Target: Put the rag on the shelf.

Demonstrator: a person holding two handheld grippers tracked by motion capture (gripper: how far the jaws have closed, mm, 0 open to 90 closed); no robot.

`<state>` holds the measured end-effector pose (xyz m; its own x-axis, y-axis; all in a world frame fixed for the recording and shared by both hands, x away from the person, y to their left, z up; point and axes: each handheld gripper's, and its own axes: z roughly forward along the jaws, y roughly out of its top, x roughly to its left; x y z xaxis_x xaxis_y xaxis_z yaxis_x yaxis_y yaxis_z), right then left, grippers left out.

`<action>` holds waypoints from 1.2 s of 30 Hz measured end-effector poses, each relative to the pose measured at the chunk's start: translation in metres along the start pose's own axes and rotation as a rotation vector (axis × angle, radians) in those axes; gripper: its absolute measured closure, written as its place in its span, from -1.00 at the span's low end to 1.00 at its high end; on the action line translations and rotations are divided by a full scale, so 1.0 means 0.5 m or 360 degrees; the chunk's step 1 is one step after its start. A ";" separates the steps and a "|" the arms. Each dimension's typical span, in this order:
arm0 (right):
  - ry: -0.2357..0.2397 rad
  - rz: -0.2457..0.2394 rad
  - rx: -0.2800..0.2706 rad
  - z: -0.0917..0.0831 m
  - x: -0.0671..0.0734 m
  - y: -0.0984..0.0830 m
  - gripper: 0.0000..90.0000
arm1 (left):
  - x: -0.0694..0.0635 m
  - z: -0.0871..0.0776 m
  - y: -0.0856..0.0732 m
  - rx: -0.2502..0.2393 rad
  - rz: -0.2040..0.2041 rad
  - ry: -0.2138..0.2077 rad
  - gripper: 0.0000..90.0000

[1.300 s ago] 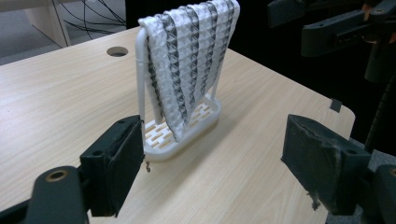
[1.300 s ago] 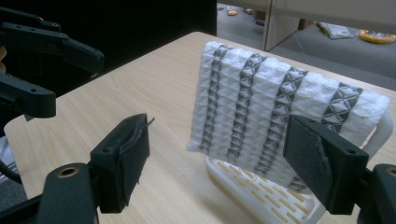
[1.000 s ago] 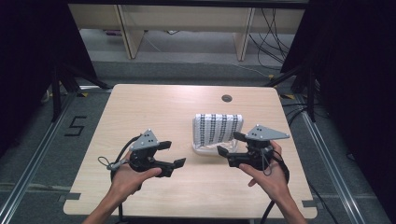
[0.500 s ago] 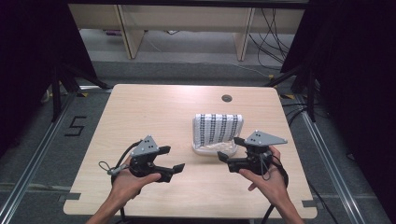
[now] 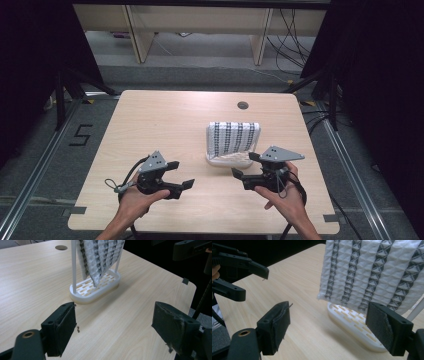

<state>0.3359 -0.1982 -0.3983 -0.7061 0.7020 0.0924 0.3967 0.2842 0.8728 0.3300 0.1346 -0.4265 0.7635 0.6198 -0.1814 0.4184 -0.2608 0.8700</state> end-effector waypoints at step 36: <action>0.0055 0.0094 0.0127 0.021 0.012 -0.083 -0.53 | -0.005 0.002 -0.097 0.0053 -0.0008 0.0023 -0.59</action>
<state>0.3211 -0.1989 -0.4390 -0.6993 0.6966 0.1603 0.4828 0.2949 0.8246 0.3080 0.1450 -0.4688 0.7543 0.6318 -0.1787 0.4385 -0.2822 0.8533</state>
